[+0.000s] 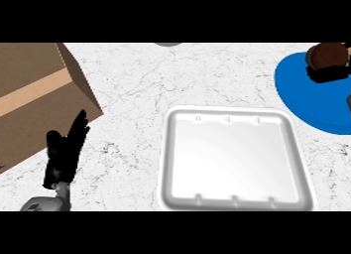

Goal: Pick the cupcake from the tray and place it in the plate

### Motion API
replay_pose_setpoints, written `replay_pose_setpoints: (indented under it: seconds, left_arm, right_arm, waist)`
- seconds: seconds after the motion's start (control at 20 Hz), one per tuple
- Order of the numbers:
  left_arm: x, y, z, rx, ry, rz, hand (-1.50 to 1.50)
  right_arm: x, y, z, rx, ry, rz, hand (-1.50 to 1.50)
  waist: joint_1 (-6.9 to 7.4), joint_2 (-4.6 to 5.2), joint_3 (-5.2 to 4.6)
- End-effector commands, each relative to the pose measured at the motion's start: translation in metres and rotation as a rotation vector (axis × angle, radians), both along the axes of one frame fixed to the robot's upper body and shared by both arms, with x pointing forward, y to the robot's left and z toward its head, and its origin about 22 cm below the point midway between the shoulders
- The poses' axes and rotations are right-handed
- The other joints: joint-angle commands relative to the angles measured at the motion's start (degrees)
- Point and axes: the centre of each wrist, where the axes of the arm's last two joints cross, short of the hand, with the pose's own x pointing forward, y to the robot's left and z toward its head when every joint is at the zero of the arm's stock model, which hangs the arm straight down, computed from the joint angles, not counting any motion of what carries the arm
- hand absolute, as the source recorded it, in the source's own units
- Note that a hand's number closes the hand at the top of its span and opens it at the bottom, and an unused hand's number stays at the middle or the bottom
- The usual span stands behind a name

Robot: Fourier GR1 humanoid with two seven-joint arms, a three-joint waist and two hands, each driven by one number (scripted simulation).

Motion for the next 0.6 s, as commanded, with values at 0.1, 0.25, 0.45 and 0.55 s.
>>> replay_pose_setpoints:
  seconds: [0.1,0.25,0.45,0.55]
  left_arm:
    - [0.006,0.006,-0.009,-0.01,-0.007,-0.029,0.0]
    - [0.005,0.0,0.009,0.023,-0.026,-0.021,0.0]
    - [0.013,-0.021,0.01,-0.016,-0.017,-0.049,0.0]
    - [0.0,-0.015,0.01,0.006,-0.028,-0.048,0.0]
  right_arm:
    - [0.006,-0.037,0.011,0.001,0.039,-0.048,1.5]
    - [0.001,-0.046,-0.012,-0.016,0.114,-0.063,1.5]
    - [-0.009,-0.071,-0.014,0.056,0.242,-0.038,1.5]
    - [-0.017,-0.072,-0.038,0.073,0.292,-0.027,1.5]
  waist:
    - [0.9,0.43,0.03]
    - [1.31,0.45,0.07]
    - [2.12,1.02,0.16]
    - [3.16,1.25,0.25]
